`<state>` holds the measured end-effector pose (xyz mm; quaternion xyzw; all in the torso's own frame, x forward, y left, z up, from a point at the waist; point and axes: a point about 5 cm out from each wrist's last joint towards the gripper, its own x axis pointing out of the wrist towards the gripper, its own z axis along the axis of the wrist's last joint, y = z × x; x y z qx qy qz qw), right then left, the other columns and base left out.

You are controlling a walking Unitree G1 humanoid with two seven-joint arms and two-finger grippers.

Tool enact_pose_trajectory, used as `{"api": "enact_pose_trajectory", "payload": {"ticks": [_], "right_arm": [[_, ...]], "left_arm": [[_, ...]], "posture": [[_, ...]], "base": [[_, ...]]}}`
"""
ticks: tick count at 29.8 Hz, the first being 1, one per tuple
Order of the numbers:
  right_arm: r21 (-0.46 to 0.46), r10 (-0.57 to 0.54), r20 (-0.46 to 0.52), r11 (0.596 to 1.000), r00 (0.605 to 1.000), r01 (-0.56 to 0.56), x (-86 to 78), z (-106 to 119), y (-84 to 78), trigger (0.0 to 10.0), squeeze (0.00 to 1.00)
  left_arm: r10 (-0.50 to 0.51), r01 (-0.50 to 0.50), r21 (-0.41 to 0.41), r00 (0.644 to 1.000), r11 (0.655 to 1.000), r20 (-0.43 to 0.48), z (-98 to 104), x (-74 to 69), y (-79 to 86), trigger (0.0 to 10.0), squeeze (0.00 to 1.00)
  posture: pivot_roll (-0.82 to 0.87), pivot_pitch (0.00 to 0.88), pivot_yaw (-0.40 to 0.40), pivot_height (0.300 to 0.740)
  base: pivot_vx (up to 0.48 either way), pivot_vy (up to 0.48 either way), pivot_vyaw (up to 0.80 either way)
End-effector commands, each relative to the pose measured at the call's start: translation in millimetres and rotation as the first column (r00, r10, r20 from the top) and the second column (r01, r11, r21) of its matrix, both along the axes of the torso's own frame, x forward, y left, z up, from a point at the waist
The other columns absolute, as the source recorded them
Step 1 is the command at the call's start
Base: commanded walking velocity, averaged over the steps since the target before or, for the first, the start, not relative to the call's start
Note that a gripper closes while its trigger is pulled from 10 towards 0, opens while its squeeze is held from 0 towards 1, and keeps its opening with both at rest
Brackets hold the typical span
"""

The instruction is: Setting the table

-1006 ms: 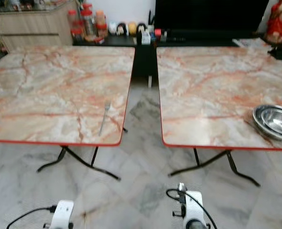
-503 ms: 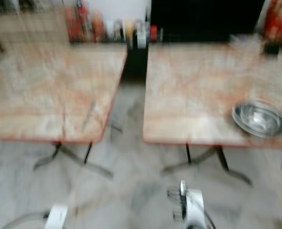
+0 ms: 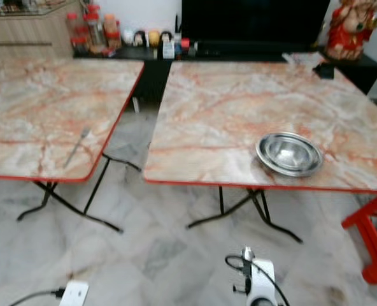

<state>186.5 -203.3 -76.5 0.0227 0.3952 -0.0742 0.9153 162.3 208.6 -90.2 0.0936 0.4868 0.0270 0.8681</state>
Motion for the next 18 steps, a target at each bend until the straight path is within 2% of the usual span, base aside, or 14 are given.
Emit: {"api": "enact_pose_trajectory", "payload": {"ticks": [1, 9, 18], "right_arm": [[-0.017, -0.03, -0.011, 0.999, 0.999, 0.03, -5.1, -0.9, -9.0, 10.0, 0.0], [-0.019, -0.047, 0.001, 0.999, 0.999, 0.047, -3.8, 0.3, -10.9, 10.0, 0.0], [-0.019, -0.067, 0.001, 0.998, 0.998, 0.067, -3.8, 0.5, -12.3, 10.0, 0.0]], "left_arm": [[-0.016, 0.016, -0.011, 1.0, 1.0, 0.0, 0.1, 2.8, -5.5, 10.0, 0.0], [-0.004, 0.004, -0.012, 1.0, 1.0, 0.014, 2.6, 8.0, -3.7, 10.0, 0.0], [0.058, -0.054, -0.064, 0.997, 0.996, 0.054, 4.4, 11.0, -4.2, 10.0, 0.0]], "posture": [[-0.08, 0.0, 0.02, 0.74], [-0.08, 0.0, 0.015, 0.74], [-0.08, 0.0, 0.017, 0.74]], "base": [[0.0, -0.375, 0.0], [0.0, -0.365, 0.0], [0.0, 0.0, 0.0]]}}
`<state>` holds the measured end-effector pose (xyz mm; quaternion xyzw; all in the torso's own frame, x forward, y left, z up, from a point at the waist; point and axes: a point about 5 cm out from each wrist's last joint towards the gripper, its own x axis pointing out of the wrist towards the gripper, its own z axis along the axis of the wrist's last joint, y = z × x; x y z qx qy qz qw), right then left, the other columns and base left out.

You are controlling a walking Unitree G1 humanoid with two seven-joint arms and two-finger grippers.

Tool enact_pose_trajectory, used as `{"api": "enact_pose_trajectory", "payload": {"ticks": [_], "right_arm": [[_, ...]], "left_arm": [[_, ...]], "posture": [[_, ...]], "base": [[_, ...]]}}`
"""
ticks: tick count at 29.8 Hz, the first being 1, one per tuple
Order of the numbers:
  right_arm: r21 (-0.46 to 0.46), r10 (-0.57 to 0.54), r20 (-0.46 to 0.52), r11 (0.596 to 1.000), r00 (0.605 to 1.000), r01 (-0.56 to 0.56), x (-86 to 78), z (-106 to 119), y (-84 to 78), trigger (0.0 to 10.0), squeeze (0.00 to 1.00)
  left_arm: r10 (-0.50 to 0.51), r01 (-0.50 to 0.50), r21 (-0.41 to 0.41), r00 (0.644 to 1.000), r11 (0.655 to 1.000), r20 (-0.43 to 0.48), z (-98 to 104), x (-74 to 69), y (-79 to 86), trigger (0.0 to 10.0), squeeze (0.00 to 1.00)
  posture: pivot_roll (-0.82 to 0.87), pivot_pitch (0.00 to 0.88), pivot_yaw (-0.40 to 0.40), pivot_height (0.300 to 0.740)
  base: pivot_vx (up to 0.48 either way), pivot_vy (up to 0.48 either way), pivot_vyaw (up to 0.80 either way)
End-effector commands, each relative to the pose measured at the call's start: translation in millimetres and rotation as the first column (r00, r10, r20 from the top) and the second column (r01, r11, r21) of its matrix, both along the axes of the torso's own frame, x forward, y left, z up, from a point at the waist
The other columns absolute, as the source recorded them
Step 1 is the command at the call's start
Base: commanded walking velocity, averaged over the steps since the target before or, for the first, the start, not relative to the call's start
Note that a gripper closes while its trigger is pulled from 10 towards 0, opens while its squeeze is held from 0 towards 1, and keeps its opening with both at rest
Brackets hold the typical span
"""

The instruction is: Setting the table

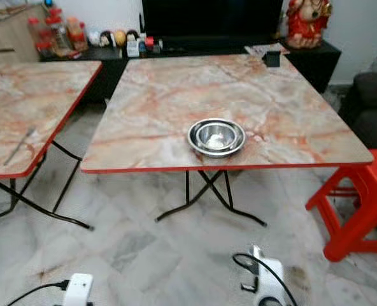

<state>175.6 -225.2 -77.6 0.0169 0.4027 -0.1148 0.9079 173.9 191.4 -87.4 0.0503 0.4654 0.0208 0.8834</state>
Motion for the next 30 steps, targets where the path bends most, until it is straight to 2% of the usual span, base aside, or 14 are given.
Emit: {"api": "enact_pose_trajectory", "payload": {"ticks": [1, 3, 6, 10, 16, 22, 26, 30], "right_arm": [[0.022, 0.002, 0.024, 1.0, 1.0, -0.002, 7.5, 1.7, 9.6, 10.0, 0.0], [0.022, 0.0, 0.025, 1.0, 1.0, -0.001, 7.7, 1.8, 9.6, 10.0, 0.0], [0.036, -0.019, 0.02, 0.999, 1.0, 0.018, 7.2, 1.2, 9.9, 10.0, 0.0], [0.042, -0.024, 0.014, 0.999, 1.0, 0.024, 7.3, 0.8, 10.6, 10.0, 0.0], [0.028, -0.016, 0.01, 0.999, 1.0, 0.015, 6.8, 0.3, 12.0, 10.0, 0.0], [0.039, -0.016, 0.008, 0.999, 1.0, 0.016, 7.1, 0.1, 13.5, 10.0, 0.0], [0.048, -0.016, 0.007, 0.999, 1.0, 0.016, 8.4, 0.0, 16.3, 10.0, 0.0], [0.039, -0.006, 0.007, 0.999, 1.0, 0.005, 9.6, 0.4, 17.3, 10.0, 0.0]], "left_arm": [[0.027, -0.027, 0.019, 1.0, 0.999, 0.0, 1.9, 0.1, 12.8, 10.0, 0.0], [0.02, -0.02, 0.02, 1.0, 1.0, -0.001, 2.0, 0.8, 12.2, 10.0, 0.0], [0.017, -0.017, 0.023, 1.0, 1.0, 0.002, 2.9, 2.8, 12.1, 10.0, 0.0], [0.015, -0.015, 0.026, 1.0, 1.0, 0.004, 3.6, 4.5, 12.0, 10.0, 0.0], [0.018, -0.019, 0.03, 1.0, 0.999, 0.007, 5.1, 7.5, 13.5, 10.0, 0.0], [0.024, -0.024, 0.028, 1.0, 0.999, 0.009, 5.5, 8.4, 13.6, 10.0, 0.0], [0.027, -0.027, 0.027, 1.0, 0.999, 0.007, 5.1, 7.4, 13.6, 10.0, 0.0], [0.032, -0.032, 0.025, 0.999, 0.999, 0.006, 4.7, 6.9, 13.0, 10.0, 0.0]], "posture": [[-0.08, 0.0, 0.018, 0.74], [-0.08, 0.0, 0.018, 0.74], [-0.08, 0.0, 0.021, 0.74], [-0.09, 0.0, 0.023, 0.74], [-0.08, 0.0, 0.021, 0.74], [-0.08, 0.0, 0.019, 0.74], [-0.08, 0.0, 0.018, 0.74], [-0.07, 0.0, 0.016, 0.74]], "base": [[0.0, 0.0, 0.0], [0.0, 0.0, 0.0], [0.353, 0.0, 0.0], [0.364, 0.0, -0.63], [0.365, 0.0, 0.0], [0.365, 0.0, 0.0], [0.368, 0.0, -0.6], [0.373, 0.0, 0.0]]}}
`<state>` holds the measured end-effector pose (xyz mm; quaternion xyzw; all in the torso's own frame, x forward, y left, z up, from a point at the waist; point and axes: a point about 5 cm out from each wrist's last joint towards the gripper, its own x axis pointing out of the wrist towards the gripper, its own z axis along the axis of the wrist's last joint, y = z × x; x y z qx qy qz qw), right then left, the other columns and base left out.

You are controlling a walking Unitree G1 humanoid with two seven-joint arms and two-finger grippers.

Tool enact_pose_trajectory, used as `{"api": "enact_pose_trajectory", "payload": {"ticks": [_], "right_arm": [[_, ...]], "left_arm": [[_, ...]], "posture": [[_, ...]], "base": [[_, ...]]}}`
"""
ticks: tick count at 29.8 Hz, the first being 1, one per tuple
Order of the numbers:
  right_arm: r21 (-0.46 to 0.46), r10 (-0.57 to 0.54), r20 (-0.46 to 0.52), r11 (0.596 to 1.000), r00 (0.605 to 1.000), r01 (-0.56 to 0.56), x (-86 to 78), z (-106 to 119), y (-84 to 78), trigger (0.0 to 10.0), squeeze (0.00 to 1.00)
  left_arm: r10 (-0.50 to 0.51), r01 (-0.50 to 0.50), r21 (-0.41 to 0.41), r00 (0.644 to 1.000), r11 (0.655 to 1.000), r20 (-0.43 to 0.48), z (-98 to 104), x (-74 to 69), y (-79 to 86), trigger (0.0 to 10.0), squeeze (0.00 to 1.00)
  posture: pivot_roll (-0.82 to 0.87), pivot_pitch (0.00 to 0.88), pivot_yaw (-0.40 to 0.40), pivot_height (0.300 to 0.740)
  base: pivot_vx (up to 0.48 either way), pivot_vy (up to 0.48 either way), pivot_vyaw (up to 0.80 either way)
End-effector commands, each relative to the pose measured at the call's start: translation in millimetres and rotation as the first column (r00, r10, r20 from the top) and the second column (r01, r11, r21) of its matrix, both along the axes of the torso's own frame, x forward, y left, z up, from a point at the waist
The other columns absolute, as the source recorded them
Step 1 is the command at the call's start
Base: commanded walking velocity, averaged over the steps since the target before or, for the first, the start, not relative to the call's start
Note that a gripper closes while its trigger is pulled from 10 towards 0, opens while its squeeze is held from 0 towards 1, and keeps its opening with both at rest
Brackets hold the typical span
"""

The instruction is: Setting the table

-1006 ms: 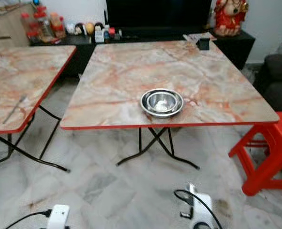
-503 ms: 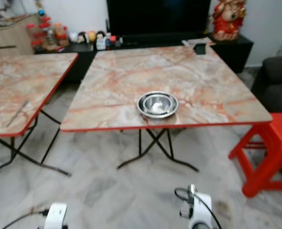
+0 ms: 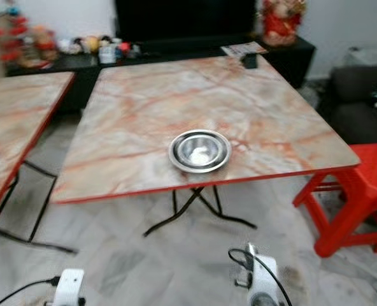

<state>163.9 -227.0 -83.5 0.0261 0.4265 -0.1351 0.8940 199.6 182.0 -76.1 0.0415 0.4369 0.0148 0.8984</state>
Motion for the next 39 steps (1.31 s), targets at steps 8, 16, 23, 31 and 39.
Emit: {"api": "enact_pose_trajectory", "payload": {"ticks": [8, 16, 23, 31, 39], "right_arm": [[0.033, 0.044, 0.06, 0.998, 0.997, -0.046, 21.8, 6.3, 20.1, 10.0, 0.0], [0.035, 0.049, 0.05, 0.998, 0.998, -0.051, 20.2, 5.1, 21.6, 10.0, 0.0], [0.031, 0.054, 0.044, 0.998, 0.998, -0.055, 13.7, 2.6, 20.8, 10.0, 0.0], [-0.013, -0.032, 0.084, 0.999, 0.996, 0.034, -7.4, -0.6, 8.6, 10.0, 0.0], [-0.187, -0.058, 0.192, 0.978, 0.98, 0.094, -26.1, 6.8, -7.2, 10.0, 0.0]], "left_arm": [[0.042, -0.039, 0.044, 0.997, 0.998, -0.063, -7.6, -20.3, 21.4, 10.0, 0.0], [0.031, -0.03, 0.025, 0.997, 0.999, -0.066, -8.1, -19.9, 17.0, 10.0, 0.0], [0.029, -0.027, 0.023, 0.997, 0.999, -0.072, -8.6, -20.5, 16.2, 10.0, 0.0], [0.02, -0.018, 0.028, 0.997, 0.999, -0.074, -9.0, -21.4, 16.1, 10.0, 0.0], [-0.004, 0.007, 0.032, 0.997, 0.999, -0.078, -9.2, -21.4, 14.7, 10.0, 0.0]], "posture": [[-0.08, 0.0, 0.018, 0.74], [-0.08, 0.0, 0.018, 0.74], [-0.09, 0.0, 0.021, 0.74], [-0.11, 0.0, 0.03, 0.74], [-0.15, 0.0, 0.042, 0.74]], "base": [[0.364, 0.0, 0.0], [0.085, 0.0, 0.0], [0.0, 0.0, 0.0], [0.0, 0.0, 0.0], [0.0, 0.0, 0.0]]}}
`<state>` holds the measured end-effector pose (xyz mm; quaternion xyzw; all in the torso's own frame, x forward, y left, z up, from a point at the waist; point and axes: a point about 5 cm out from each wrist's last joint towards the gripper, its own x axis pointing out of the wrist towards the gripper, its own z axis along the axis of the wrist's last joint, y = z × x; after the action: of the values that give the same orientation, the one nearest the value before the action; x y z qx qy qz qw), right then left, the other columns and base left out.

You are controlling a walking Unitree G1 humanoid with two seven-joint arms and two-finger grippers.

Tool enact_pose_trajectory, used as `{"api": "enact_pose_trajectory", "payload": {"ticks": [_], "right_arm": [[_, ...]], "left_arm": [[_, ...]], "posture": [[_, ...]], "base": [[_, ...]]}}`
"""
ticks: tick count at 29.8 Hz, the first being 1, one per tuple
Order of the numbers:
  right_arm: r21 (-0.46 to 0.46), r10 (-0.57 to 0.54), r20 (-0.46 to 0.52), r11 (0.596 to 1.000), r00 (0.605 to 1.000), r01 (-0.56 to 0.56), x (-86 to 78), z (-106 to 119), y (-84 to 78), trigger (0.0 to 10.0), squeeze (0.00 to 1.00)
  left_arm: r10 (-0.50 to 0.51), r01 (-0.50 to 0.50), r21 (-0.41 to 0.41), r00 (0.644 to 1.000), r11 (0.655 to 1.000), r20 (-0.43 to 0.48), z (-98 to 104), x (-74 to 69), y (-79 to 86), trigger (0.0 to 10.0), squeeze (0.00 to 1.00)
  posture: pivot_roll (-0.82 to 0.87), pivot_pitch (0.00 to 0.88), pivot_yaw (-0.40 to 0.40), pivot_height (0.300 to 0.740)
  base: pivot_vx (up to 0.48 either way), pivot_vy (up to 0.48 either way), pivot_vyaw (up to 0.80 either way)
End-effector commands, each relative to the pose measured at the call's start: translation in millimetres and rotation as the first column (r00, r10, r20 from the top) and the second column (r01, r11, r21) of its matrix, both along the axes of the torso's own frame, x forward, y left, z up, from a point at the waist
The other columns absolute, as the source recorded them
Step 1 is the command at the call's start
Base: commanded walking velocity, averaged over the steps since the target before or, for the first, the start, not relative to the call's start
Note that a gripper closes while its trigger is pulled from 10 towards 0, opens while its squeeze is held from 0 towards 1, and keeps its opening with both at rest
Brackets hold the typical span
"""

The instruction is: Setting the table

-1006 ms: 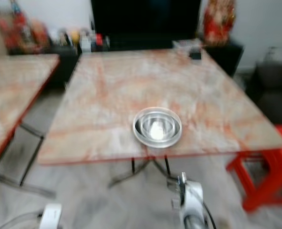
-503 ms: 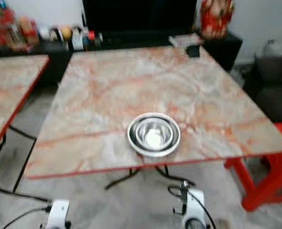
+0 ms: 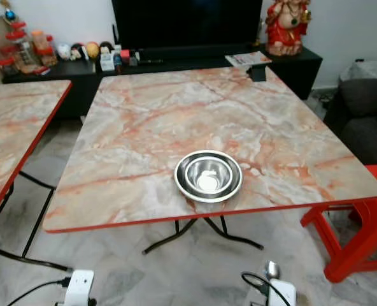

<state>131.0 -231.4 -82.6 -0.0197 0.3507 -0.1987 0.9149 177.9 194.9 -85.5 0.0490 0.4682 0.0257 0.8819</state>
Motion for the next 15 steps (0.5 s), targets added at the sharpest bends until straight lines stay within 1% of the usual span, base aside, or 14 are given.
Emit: {"api": "enact_pose_trajectory", "payload": {"ticks": [1, 2, 4, 5, 6, 7, 8, 9, 10, 11, 12, 13, 14, 15], "right_arm": [[-0.064, -0.021, 0.059, 0.998, 0.998, 0.025, 4.4, 7.2, -5.3, 10.0, 0.0], [-0.078, -0.033, 0.068, 0.996, 0.997, 0.038, 2.9, 8.1, -6.9, 10.0, 0.0], [-0.167, -0.072, 0.127, 0.982, 0.989, 0.092, -4.0, 15.1, -13.7, 10.0, 0.0], [-0.167, -0.072, 0.127, 0.982, 0.989, 0.092, -4.0, 15.1, -13.7, 10.0, 0.0], [-0.224, -0.091, 0.158, 0.966, 0.983, 0.126, -7.4, 20.0, -17.2, 10.0, 0.0], [-0.224, -0.091, 0.158, 0.966, 0.983, 0.126, -7.4, 20.0, -17.2, 10.0, 0.0], [-0.289, -0.11, 0.209, 0.942, 0.972, 0.169, -9.5, 28.0, -21.7, 10.0, 0.0], [-0.289, -0.11, 0.209, 0.942, 0.972, 0.169, -9.5, 28.0, -21.7, 10.0, 0.0], [-0.35, -0.124, 0.255, 0.913, 0.959, 0.211, -9.9, 36.8, -26.9, 10.0, 0.0], [-0.379, -0.125, 0.277, 0.897, 0.953, 0.228, -9.1, 41.7, -29.5, 10.0, 0.0], [-0.379, -0.125, 0.277, 0.897, 0.953, 0.228, -9.1, 41.7, -29.5, 10.0, 0.0], [-0.429, -0.12, 0.306, 0.868, 0.944, 0.249, -7.1, 50.2, -34.4, 10.0, 0.0], [-0.454, -0.115, 0.319, 0.853, 0.941, 0.258, -5.6, 54.6, -37.2, 10.0, 0.0], [-0.483, -0.112, 0.361, 0.826, 0.926, 0.289, -1.1, 65.0, -43.6, 10.0, 0.0]], "left_arm": [[-0.024, 0.024, 0.008, 1.0, 1.0, -0.008, 0.3, 0.5, 1.6, 10.0, 0.0], [-0.025, 0.025, 0.009, 1.0, 1.0, -0.008, 0.4, 0.6, 1.6, 10.0, 0.0], [-0.041, 0.041, 0.015, 0.999, 0.999, -0.004, 0.9, 1.8, 1.2, 10.0, 0.0], [-0.041, 0.041, 0.015, 0.999, 0.999, -0.004, 0.9, 1.8, 1.2, 10.0, 0.0], [-0.047, 0.047, 0.016, 0.999, 0.999, -0.002, 1.3, 2.4, 1.0, 10.0, 0.0], [-0.047, 0.047, 0.016, 0.999, 0.999, -0.002, 1.3, 2.4, 1.0, 10.0, 0.0], [-0.049, 0.049, 0.015, 0.999, 0.999, 0.0, 1.5, 3.0, 0.8, 10.0, 0.0], [-0.049, 0.049, 0.015, 0.999, 0.999, 0.0, 1.5, 3.0, 0.8, 10.0, 0.0], [-0.051, 0.051, 0.015, 0.999, 0.999, 0.002, 1.8, 3.5, 0.9, 10.0, 0.0], [-0.053, 0.052, 0.016, 0.999, 0.998, 0.002, 1.9, 3.7, 1.1, 10.0, 0.0], [-0.053, 0.052, 0.016, 0.999, 0.998, 0.002, 1.9, 3.7, 1.1, 10.0, 0.0], [-0.056, 0.056, 0.018, 0.998, 0.998, 0.002, 2.2, 4.1, 1.4, 10.0, 0.0], [-0.057, 0.057, 0.019, 0.998, 0.998, 0.002, 2.2, 4.2, 1.6, 10.0, 0.0], [-0.058, 0.058, 0.02, 0.998, 0.998, 0.003, 2.4, 4.4, 1.9, 10.0, 0.0]], "posture": [[-0.15, 0.0, 0.042, 0.74], [-0.15, 0.0, 0.042, 0.74], [-0.16, 0.0, 0.048, 0.74], [-0.16, 0.0, 0.048, 0.74], [-0.16, 0.0, 0.049, 0.74], [-0.16, 0.0, 0.049, 0.74], [-0.17, 0.0, 0.051, 0.74], [-0.17, 0.0, 0.051, 0.74], [-0.17, 0.0, 0.052, 0.74], [-0.17, 0.0, 0.053, 0.74], [-0.17, 0.0, 0.053, 0.74], [-0.17, 0.0, 0.054, 0.74], [-0.17, 0.0, 0.055, 0.74], [-0.17, 0.0, 0.056, 0.74]], "base": [[0.0, 0.0, 0.0], [0.0, 0.0, 0.0], [0.0, 0.0, 0.0], [0.0, 0.0, 0.0], [0.0, 0.0, 0.0], [0.0, 0.0, 0.0], [0.0, 0.0, 0.0], [0.0, 0.0, 0.0], [0.0, 0.0, 0.0], [0.0, 0.0, 0.0], [0.0, 0.0, 0.0], [0.0, 0.0, 0.0], [0.0, 0.0, 0.0], [0.0, 0.0, 0.0]]}}
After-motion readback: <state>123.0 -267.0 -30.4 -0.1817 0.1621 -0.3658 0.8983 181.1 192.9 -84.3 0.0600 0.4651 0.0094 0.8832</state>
